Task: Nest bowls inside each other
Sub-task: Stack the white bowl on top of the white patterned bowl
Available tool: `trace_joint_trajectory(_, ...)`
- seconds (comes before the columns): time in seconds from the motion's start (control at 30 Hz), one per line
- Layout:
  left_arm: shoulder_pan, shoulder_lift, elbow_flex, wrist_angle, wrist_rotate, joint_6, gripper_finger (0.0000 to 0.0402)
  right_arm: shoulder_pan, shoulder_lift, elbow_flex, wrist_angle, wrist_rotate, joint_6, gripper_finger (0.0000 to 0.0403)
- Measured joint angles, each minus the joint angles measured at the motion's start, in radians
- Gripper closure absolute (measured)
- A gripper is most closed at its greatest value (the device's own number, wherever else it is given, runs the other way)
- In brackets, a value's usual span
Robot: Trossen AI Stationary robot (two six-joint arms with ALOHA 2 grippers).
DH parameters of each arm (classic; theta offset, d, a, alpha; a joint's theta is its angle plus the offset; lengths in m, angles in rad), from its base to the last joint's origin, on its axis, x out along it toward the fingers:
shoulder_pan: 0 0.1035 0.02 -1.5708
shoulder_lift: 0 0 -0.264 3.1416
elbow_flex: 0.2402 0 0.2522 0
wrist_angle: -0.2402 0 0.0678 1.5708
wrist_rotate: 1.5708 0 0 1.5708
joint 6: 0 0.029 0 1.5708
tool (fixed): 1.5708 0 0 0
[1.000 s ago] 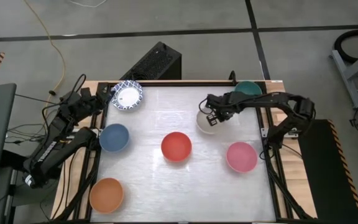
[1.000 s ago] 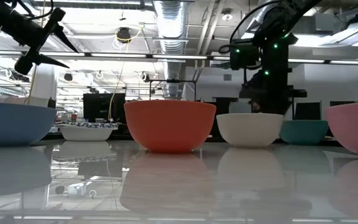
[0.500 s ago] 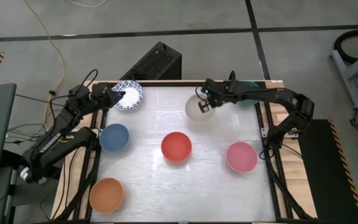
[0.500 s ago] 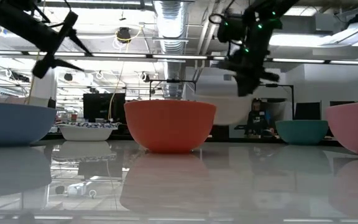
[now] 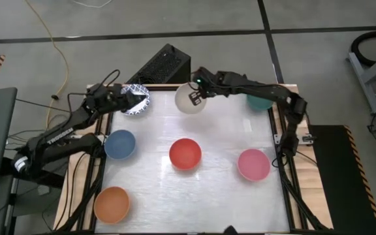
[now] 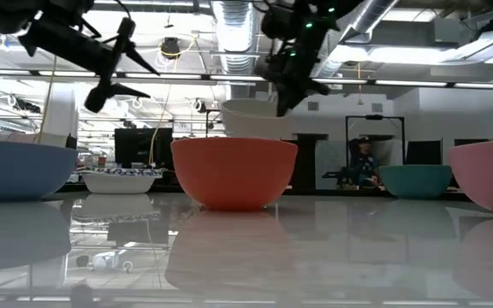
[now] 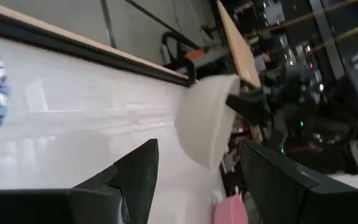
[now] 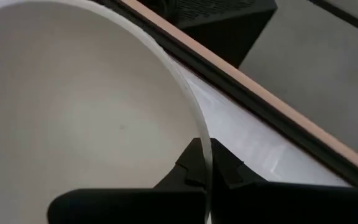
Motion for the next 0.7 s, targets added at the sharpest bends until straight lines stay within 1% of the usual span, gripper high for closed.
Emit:
trace_joint_trajectory(0.2, -0.05, 0.085, 0.0, 0.02, -0.048, 0.006, 0.0187, 0.008, 0.132, 0.186, -0.035, 0.0, -0.051, 0.0395)
trace_joint_trajectory(0.4, -0.08, 0.137, 0.006, 0.018, -0.094, 0.064, 0.0187, 0.008, 0.235, 0.34, -0.099, -0.001, -0.096, 0.0395)
trace_joint_trajectory(0.53, -0.092, 0.171, 0.049, 0.015, -0.12, 0.162, 0.0187, 0.01, 0.284, 0.408, -0.133, -0.001, -0.111, 0.0394)
trace_joint_trajectory(0.7, -0.1, 0.232, 0.139, -0.085, -0.169, 0.248, 0.0187, 0.022, 0.311, 0.444, -0.13, -0.003, -0.118, 0.0394)
